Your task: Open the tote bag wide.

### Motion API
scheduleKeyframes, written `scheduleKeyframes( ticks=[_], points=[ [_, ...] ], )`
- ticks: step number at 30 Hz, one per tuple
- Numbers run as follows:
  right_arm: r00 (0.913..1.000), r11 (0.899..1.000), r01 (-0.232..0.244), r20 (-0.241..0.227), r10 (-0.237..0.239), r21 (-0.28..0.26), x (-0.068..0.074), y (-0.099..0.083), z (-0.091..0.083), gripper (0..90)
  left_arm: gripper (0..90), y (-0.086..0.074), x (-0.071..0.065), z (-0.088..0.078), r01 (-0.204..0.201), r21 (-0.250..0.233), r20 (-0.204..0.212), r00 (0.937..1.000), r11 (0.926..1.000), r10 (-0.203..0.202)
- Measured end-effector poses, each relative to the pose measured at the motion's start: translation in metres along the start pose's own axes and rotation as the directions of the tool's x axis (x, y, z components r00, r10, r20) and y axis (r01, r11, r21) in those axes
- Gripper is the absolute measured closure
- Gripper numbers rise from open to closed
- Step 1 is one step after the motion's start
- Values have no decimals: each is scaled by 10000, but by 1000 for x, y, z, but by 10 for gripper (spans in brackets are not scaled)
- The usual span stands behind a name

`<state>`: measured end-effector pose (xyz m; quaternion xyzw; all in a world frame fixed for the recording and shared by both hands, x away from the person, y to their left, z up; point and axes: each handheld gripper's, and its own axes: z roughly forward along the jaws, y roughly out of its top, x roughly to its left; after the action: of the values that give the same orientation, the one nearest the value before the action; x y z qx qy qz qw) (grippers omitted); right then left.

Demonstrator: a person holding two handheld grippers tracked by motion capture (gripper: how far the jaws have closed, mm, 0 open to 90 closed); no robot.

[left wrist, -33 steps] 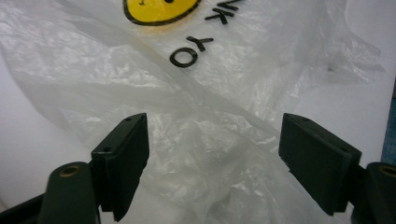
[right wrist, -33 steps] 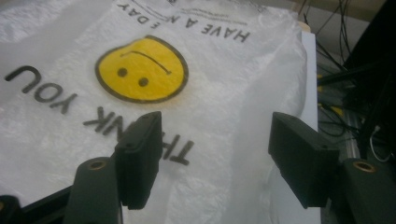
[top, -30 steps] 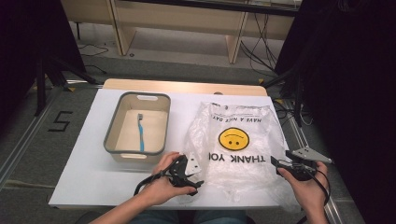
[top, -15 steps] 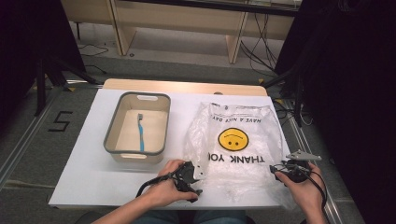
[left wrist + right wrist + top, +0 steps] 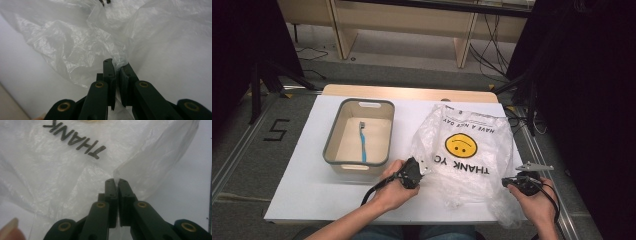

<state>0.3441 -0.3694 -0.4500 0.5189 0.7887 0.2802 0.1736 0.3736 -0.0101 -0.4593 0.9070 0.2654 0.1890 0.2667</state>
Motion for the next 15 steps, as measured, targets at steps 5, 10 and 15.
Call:
scheduleKeyframes(
  ticks=[5, 10, 15],
  points=[
    [9993, 10000, 18, -369, -18, 9, 8, 0, -5, 886, 850, 13, 13, 9, 333, 79, -689, 9971, 9994, -327],
    [9960, 9999, -156, -884, 159, 45, 19, -2, -8, 887, 834, 33, 32, 21, 864, 14, -1304, 9878, 9963, -854],
    [9907, 9997, -67, -1359, 101, 251, 31, -2, -7, 887, 785, 47, 44, 29, 1060, -50, -1682, 9801, 9944, -1053]
  ],
)
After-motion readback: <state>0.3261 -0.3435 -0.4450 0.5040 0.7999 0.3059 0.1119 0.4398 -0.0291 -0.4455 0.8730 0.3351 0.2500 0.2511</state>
